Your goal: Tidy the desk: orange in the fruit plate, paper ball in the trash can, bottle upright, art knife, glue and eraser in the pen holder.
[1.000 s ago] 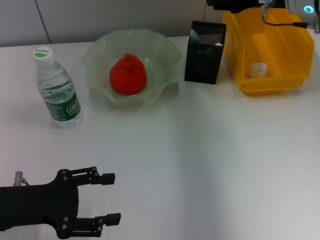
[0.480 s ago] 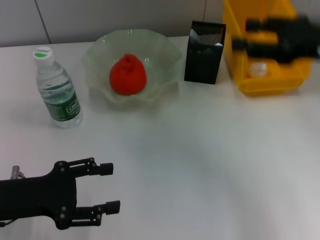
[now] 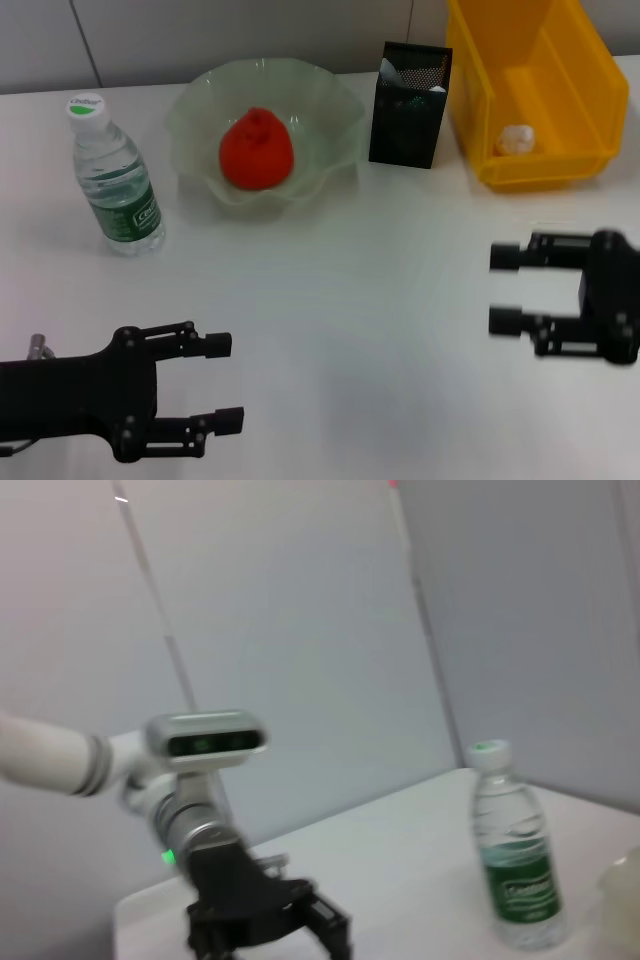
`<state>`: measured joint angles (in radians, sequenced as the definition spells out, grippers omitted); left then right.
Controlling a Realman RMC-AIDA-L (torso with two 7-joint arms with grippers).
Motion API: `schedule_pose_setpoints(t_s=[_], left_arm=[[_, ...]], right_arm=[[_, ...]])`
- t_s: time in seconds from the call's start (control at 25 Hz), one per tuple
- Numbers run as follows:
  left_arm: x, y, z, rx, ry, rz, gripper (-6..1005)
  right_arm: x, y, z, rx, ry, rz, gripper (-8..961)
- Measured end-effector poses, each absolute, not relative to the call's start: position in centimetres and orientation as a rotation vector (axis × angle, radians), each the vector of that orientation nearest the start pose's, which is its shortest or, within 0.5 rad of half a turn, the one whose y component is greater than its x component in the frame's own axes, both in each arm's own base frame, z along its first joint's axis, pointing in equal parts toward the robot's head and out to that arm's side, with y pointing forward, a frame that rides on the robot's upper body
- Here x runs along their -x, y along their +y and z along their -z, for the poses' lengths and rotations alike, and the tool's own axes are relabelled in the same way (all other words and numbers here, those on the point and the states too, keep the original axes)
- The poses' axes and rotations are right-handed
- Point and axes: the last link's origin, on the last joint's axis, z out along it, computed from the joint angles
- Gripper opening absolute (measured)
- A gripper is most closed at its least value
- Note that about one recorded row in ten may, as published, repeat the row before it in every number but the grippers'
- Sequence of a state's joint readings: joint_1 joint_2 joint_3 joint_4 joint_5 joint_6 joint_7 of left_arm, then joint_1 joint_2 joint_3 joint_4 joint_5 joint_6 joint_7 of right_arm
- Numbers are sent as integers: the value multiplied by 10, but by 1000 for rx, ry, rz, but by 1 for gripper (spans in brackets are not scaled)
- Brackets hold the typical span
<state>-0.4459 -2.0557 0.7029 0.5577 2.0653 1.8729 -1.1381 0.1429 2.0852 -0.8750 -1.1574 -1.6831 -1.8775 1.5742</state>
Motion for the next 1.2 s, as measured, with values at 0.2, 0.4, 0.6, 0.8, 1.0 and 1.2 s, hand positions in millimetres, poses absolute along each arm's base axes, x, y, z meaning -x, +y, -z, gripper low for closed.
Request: schedule_pose_setpoints(t_s=[0.2, 0.4, 0.6, 0.8, 1.0, 1.2], left_arm=[[275, 262, 0, 3023, -494, 851, 781], [275, 267, -6, 3040, -546, 820, 781], [273, 273, -10, 3074, -565, 779, 781], [270, 276, -14, 3105, -580, 755, 781], [268, 276, -14, 3116, -579, 751, 781], [268, 277, -15, 3115, -580, 748, 782]], right_arm=[[-273, 230, -46, 2818, 510, -840, 669], [-284, 225, -39, 2879, 520, -705, 670], [-288, 224, -36, 2914, 520, -632, 671], [-291, 225, -37, 2911, 520, -604, 669], [-291, 228, -37, 2915, 505, -577, 671], [-290, 231, -36, 2917, 502, -574, 671]])
